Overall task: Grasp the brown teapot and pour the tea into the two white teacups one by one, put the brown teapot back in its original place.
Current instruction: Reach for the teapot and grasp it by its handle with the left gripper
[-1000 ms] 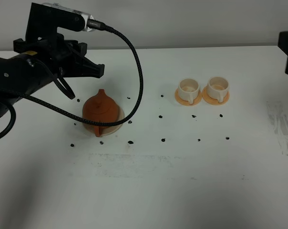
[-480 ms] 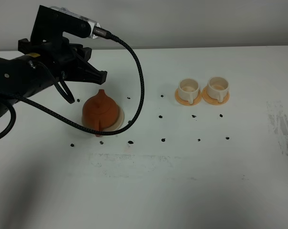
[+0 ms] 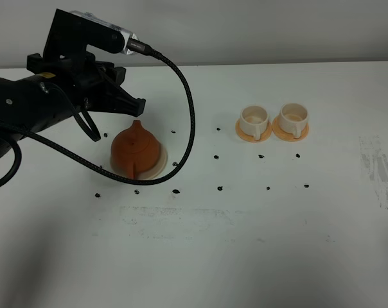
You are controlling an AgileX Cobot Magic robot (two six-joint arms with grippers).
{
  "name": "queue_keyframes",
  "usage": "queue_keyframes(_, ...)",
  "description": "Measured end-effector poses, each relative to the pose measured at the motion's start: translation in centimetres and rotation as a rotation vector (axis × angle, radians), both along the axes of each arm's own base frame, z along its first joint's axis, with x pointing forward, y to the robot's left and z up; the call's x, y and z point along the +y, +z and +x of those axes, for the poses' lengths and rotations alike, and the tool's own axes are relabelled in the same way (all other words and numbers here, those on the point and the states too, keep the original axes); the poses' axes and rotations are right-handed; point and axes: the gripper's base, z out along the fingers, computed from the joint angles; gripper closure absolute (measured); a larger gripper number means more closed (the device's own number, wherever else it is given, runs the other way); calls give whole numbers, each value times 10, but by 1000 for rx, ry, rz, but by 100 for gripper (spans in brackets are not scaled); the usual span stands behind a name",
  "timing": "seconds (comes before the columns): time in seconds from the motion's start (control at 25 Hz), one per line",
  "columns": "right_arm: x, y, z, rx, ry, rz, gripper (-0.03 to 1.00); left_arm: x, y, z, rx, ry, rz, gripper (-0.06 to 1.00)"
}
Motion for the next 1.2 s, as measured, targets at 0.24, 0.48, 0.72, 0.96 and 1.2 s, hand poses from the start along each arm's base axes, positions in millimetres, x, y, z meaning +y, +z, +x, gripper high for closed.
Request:
queue_keyframes(0.24,-3,-22,-24,-40,-10,16,48,-3,-2,-2,29,-43,8,79)
queue_keyframes(0.48,-5,-35,-39,-22,-17,19,48,-4,-3,-3,41,-58,10,79)
queue_keyframes(0.72,-6,-37,-47,-48,-15,22,48,-5,-4,-4,48,-66,10,79)
queue_keyframes(0.96,-8,-39,-53,-88,-17,10,50,-11,1,-3,74,-119,-9,79)
queue_keyframes(1.2,-9,-40,-51,-99,-26,-2,55,-14,10,-1,57,-146,-7,79)
